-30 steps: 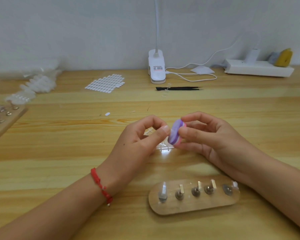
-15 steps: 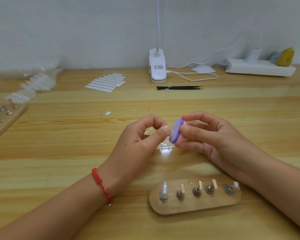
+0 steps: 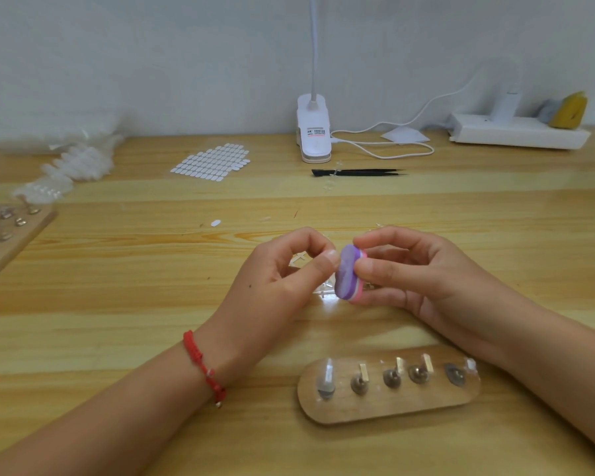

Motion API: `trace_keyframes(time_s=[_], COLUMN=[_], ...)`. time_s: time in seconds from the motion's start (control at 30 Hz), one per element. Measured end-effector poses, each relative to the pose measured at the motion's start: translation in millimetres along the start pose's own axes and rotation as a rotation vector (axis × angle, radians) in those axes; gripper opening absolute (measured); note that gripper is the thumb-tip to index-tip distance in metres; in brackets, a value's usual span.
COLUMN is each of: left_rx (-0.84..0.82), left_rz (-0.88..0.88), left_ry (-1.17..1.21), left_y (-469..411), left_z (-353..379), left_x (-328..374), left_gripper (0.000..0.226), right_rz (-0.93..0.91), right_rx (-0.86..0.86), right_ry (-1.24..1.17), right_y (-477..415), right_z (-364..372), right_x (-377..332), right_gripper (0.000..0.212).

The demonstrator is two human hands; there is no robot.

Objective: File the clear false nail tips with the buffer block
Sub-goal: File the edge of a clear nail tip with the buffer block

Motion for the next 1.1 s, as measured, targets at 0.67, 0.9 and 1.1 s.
trace_keyframes(time_s=[0.67, 0.9, 1.1], left_rx=[0.024, 0.06, 0.076], left_rz=[0.031, 0.003, 0.01], left_ry=[0.029, 0.029, 0.029], left_y=[3.3, 2.7, 2.5], left_z=[-0.4, -1.6, -2.8], left_x=[4.5, 3.9, 4.1], left_gripper=[0.018, 0.022, 0.023], right_rz=[-0.017, -0.015, 0.006], right_rx=[0.004, 0.001, -0.023], right_ry=[-0.039, -0.025, 0.005], right_y=[-0.5, -1.0, -1.1], right_z=[0.0, -0.4, 1.3], right_x=[0.0, 0.2, 1.2], right_gripper=[0.018, 0.021, 0.021])
Point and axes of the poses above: each hand's wrist, its own y-axis away from the middle knuckle, its own z-axis out of the palm, x = y × z, the point moved 5 cm from there along -y, towards the middle knuckle, and after that the axes turned 3 degrees about x, right-handed, at the moved point
